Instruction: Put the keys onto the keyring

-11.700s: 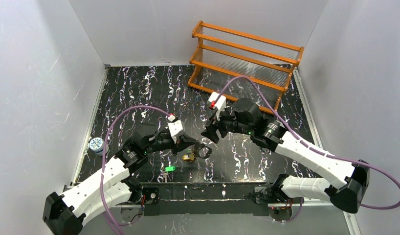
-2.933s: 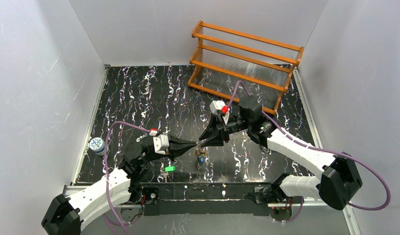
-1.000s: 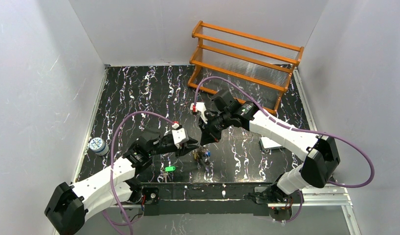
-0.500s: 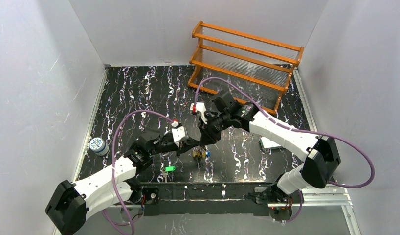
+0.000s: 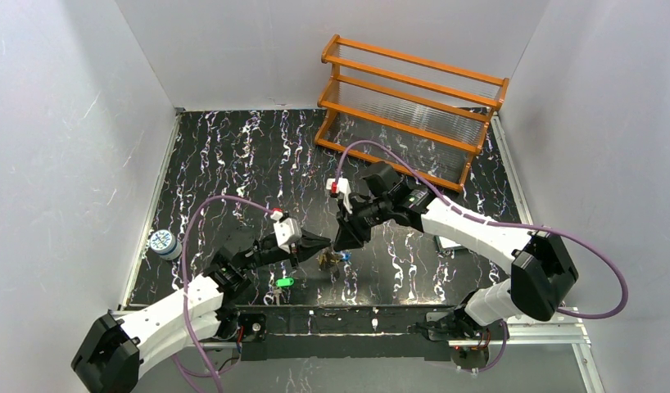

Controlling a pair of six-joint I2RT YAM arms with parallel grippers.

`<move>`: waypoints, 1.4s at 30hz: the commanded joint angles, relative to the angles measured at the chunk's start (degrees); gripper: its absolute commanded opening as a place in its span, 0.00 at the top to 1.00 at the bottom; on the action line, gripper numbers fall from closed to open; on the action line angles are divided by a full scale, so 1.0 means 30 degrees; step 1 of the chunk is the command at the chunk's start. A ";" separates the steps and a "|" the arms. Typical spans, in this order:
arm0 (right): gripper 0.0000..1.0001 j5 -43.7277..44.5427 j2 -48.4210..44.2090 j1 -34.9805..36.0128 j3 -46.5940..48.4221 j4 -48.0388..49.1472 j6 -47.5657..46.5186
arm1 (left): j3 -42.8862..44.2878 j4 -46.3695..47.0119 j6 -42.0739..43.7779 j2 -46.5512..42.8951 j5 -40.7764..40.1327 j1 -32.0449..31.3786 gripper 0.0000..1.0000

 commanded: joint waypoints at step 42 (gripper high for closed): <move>0.59 -0.2666 -0.5318 -0.0276 -0.5967 1.0330 -0.1988 | 0.2185 -0.3261 0.2855 -0.1323 0.1778 -0.0088 1.00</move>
